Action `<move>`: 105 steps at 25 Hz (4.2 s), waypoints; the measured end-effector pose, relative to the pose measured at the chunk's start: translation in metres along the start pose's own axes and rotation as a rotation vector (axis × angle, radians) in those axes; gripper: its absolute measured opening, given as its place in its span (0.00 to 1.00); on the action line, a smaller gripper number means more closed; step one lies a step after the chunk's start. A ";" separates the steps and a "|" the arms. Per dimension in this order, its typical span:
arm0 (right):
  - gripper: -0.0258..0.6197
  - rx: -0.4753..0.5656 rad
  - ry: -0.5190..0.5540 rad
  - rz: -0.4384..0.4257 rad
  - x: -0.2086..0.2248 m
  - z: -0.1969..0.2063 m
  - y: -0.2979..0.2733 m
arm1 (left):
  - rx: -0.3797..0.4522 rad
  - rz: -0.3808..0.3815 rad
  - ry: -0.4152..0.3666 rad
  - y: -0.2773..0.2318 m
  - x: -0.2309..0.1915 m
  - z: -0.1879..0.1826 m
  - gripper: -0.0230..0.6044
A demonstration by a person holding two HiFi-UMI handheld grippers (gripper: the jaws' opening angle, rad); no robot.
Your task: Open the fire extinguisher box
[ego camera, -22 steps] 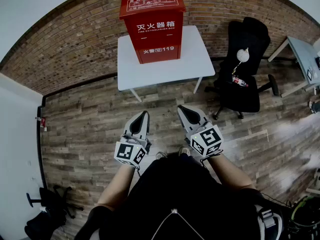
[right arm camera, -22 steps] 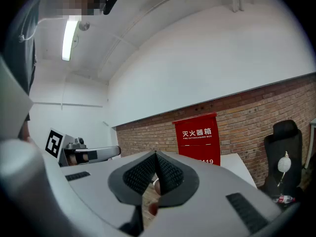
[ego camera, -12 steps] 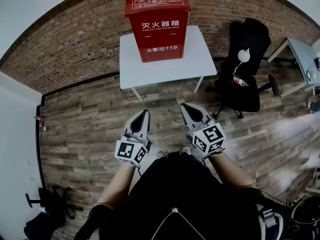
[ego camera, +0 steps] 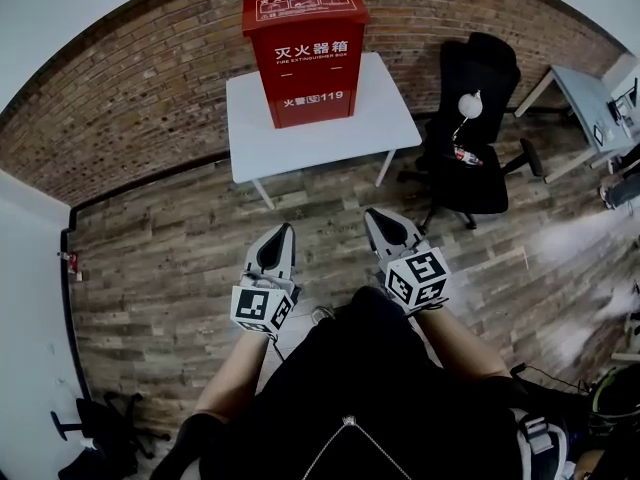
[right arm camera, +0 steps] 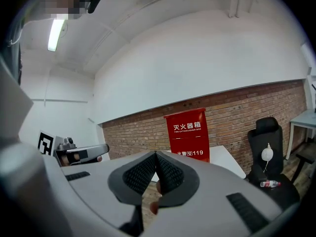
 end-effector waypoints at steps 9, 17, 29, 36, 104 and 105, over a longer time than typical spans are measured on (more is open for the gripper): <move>0.07 -0.029 -0.008 0.049 -0.002 0.012 0.006 | -0.003 0.018 0.023 0.005 -0.007 0.011 0.11; 0.07 -0.014 -0.028 0.033 0.005 0.004 -0.029 | -0.017 -0.009 0.013 -0.009 -0.031 0.009 0.11; 0.07 -0.003 -0.073 0.010 0.069 -0.016 -0.104 | -0.044 -0.065 -0.003 -0.085 -0.071 0.007 0.11; 0.07 0.020 -0.067 -0.031 0.127 -0.055 -0.168 | -0.006 -0.087 -0.011 -0.167 -0.095 -0.015 0.11; 0.45 0.097 0.096 0.029 0.288 -0.183 -0.408 | -0.041 -0.143 -0.063 -0.378 -0.361 -0.090 0.60; 0.46 0.097 0.101 0.024 0.292 -0.186 -0.410 | -0.041 -0.135 -0.063 -0.378 -0.365 -0.094 0.62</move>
Point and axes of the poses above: the fingertips, and each gripper's own axes: y backward along the fingers, x to its right, z out of its underside, the point moved 5 cm from there along y, backward along the fingers, and after that the axes turned 6 degrees about z, right-handed, at the moved point
